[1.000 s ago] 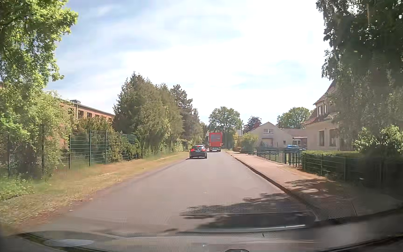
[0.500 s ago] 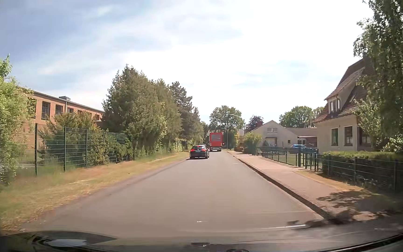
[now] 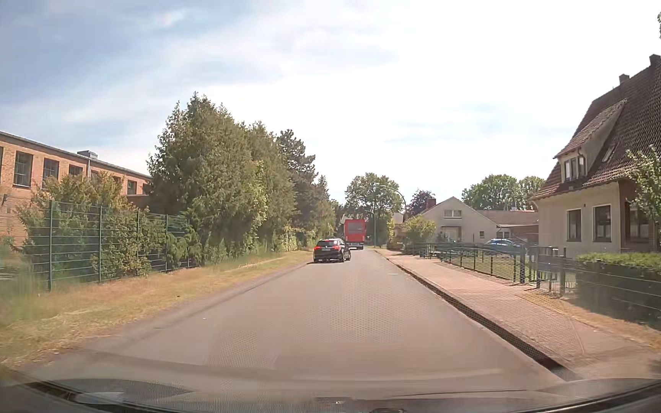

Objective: Follow the waypoints while adhering to traffic rules and regulations

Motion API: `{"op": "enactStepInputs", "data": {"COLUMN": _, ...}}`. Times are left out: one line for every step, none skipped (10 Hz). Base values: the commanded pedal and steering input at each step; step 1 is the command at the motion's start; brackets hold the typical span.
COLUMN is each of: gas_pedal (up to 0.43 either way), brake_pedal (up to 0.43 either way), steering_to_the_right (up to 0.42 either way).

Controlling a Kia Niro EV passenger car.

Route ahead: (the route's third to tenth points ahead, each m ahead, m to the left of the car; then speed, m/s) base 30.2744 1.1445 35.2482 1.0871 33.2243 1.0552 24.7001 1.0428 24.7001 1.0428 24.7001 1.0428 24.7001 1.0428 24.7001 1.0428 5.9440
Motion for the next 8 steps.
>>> {"op": "enactStepInputs", "data": {"gas_pedal": 0.047, "brake_pedal": 0.0, "steering_to_the_right": 0.0}}
{"op": "enactStepInputs", "data": {"gas_pedal": 0.047, "brake_pedal": 0.0, "steering_to_the_right": 0.0}}
{"op": "enactStepInputs", "data": {"gas_pedal": 0.047, "brake_pedal": 0.0, "steering_to_the_right": 0.0}}
{"op": "enactStepInputs", "data": {"gas_pedal": 0.047, "brake_pedal": 0.0, "steering_to_the_right": 0.0}}
{"op": "enactStepInputs", "data": {"gas_pedal": 0.047, "brake_pedal": 0.0, "steering_to_the_right": 0.0}}
{"op": "enactStepInputs", "data": {"gas_pedal": 0.047, "brake_pedal": 0.0, "steering_to_the_right": 0.0}}
{"op": "enactStepInputs", "data": {"gas_pedal": 0.047, "brake_pedal": 0.0, "steering_to_the_right": 0.0}}
{"op": "enactStepInputs", "data": {"gas_pedal": 0.047, "brake_pedal": 0.0, "steering_to_the_right": 0.0}}
